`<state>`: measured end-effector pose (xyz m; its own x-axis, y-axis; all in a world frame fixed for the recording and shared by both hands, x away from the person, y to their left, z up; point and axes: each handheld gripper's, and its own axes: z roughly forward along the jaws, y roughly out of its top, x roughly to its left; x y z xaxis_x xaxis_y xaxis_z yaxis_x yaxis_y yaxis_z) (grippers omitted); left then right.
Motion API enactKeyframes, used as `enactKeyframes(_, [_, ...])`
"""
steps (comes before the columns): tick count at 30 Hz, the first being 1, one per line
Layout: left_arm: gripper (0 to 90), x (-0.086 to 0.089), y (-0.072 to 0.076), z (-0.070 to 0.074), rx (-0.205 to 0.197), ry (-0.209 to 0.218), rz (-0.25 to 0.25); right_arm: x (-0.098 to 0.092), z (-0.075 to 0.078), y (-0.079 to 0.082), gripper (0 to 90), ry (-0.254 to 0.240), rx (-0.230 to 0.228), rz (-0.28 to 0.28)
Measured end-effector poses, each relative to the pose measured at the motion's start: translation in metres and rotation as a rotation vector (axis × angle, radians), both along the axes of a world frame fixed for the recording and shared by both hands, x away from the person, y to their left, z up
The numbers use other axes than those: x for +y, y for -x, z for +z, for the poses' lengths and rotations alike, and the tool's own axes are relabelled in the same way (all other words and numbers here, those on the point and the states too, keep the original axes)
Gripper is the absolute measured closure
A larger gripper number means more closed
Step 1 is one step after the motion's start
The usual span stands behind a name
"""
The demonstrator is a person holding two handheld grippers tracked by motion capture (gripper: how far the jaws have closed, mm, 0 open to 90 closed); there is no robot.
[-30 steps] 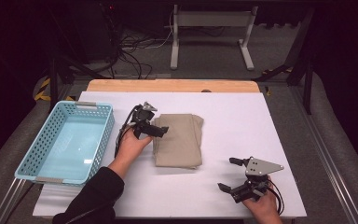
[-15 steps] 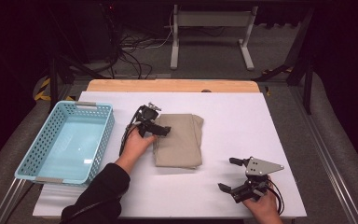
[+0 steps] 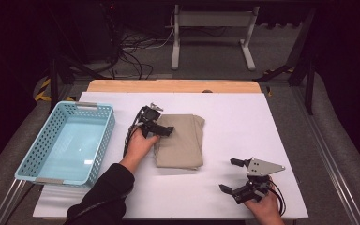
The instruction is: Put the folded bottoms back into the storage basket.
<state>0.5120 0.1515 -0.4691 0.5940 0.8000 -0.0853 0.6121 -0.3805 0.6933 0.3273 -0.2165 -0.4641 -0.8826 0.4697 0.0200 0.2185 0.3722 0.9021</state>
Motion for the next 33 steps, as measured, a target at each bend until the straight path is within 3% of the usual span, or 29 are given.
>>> enactKeyframes(19, [0.0,0.0,-0.001,-0.002,-0.018,-0.005,-0.018,0.0,0.0,0.0,0.6,0.002,0.001,0.003])
enactKeyframes(26, [3.9,-0.003,0.001,-0.001,-0.015,-0.006,-0.016,0.0,0.0,0.0,0.6,-0.001,0.004,0.003])
enactKeyframes(29, [10.5,-0.006,0.002,0.002,0.001,-0.011,-0.02,0.0,0.0,0.0,0.6,-0.001,0.005,0.005])
enactKeyframes(33, [27.0,-0.009,0.006,0.006,0.01,-0.006,-0.039,0.0,0.0,0.0,0.6,-0.002,0.004,0.006])
